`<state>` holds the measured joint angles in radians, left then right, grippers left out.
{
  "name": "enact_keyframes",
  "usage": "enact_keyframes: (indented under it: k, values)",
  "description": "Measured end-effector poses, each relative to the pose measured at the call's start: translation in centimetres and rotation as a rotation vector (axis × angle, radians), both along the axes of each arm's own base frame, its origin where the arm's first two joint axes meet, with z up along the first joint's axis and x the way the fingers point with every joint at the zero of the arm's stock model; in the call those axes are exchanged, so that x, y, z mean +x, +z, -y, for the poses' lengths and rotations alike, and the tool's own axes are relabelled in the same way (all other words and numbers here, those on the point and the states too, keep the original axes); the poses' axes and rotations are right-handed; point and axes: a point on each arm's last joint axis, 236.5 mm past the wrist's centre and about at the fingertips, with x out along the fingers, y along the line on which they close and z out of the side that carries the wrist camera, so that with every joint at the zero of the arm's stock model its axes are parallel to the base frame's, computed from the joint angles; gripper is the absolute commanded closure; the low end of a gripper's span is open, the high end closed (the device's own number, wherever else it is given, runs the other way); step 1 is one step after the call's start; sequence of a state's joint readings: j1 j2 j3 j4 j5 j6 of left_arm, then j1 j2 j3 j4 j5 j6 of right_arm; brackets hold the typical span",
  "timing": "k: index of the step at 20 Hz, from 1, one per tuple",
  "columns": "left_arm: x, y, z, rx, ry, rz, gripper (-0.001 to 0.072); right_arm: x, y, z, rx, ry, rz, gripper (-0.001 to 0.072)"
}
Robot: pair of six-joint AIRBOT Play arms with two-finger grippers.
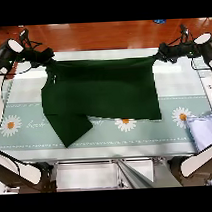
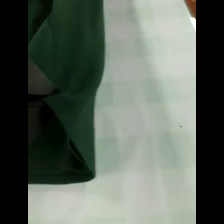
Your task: Fold the shirts.
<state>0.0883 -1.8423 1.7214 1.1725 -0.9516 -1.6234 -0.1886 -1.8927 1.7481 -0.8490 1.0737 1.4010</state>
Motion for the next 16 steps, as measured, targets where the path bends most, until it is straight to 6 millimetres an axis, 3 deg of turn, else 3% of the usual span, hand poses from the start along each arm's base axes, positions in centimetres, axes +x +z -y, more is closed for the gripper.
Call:
enact_keyframes:
  k: [7, 15, 16]
  values:
    - [-7.0, -3.6, -0.1, 0.013, -0.185, -0.252, 0.0688, -5.8, -3.8, 0.2, -0.081, 0.162, -0.204, 0.068]
    - [-10.1, -5.5, -0.3, -0.002, -0.238, -0.361, 0.0688, -8.4, -5.7, 0.4, -0.094, 0.188, -0.311, 0.0678]
    - [-10.3, -5.7, -0.3, -0.004, -0.243, -0.373, 0.0624, -8.5, -5.8, 0.5, -0.097, 0.187, -0.318, 0.0561]
